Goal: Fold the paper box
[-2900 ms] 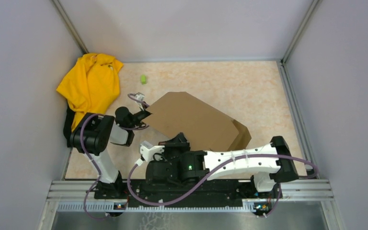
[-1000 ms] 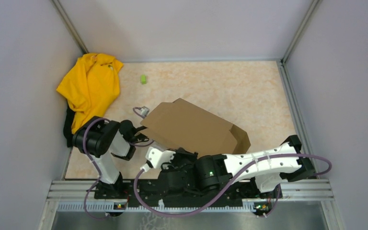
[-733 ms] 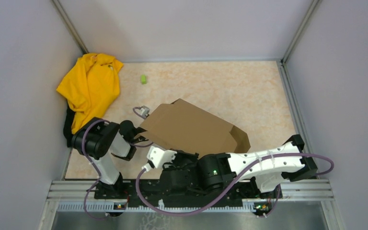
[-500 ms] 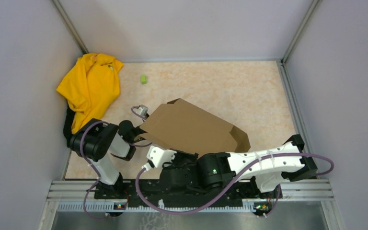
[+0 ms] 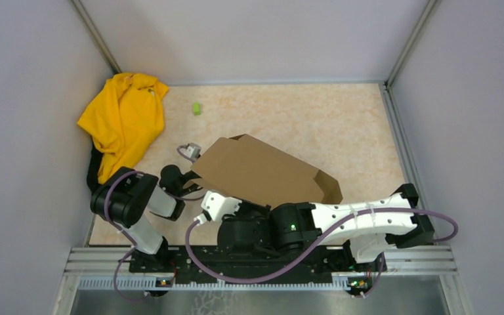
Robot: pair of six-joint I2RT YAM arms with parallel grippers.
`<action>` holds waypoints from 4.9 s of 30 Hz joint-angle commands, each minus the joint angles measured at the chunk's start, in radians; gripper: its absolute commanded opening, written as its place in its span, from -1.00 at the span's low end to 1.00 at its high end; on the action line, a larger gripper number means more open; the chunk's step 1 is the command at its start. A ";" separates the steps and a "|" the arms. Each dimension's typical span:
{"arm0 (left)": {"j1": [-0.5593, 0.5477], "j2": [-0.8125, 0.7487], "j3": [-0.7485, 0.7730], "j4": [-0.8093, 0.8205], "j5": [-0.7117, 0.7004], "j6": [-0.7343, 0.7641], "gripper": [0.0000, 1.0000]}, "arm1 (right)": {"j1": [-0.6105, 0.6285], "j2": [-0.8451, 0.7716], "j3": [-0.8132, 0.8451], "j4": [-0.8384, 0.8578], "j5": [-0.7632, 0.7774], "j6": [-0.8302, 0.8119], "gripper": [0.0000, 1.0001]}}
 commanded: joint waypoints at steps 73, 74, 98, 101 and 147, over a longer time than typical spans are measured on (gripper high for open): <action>0.028 -0.598 0.064 -0.776 -0.419 0.098 0.42 | -0.554 -0.309 -0.166 0.395 -0.083 -0.177 -1.00; 0.028 -0.601 0.079 -0.801 -0.415 0.095 0.43 | -0.600 -0.311 -0.172 0.414 -0.115 -0.181 -1.00; -0.030 -0.316 0.368 -1.344 -0.533 -0.055 0.97 | -1.196 -0.476 -0.457 0.500 -0.534 0.013 0.15; -0.037 -0.263 0.393 -1.331 -0.502 -0.066 0.97 | -1.198 -0.495 -0.422 0.472 -0.496 -0.016 0.24; -0.287 0.076 1.400 -2.323 -1.196 0.303 -1.00 | -1.362 -0.456 -0.530 0.689 -0.863 0.087 0.17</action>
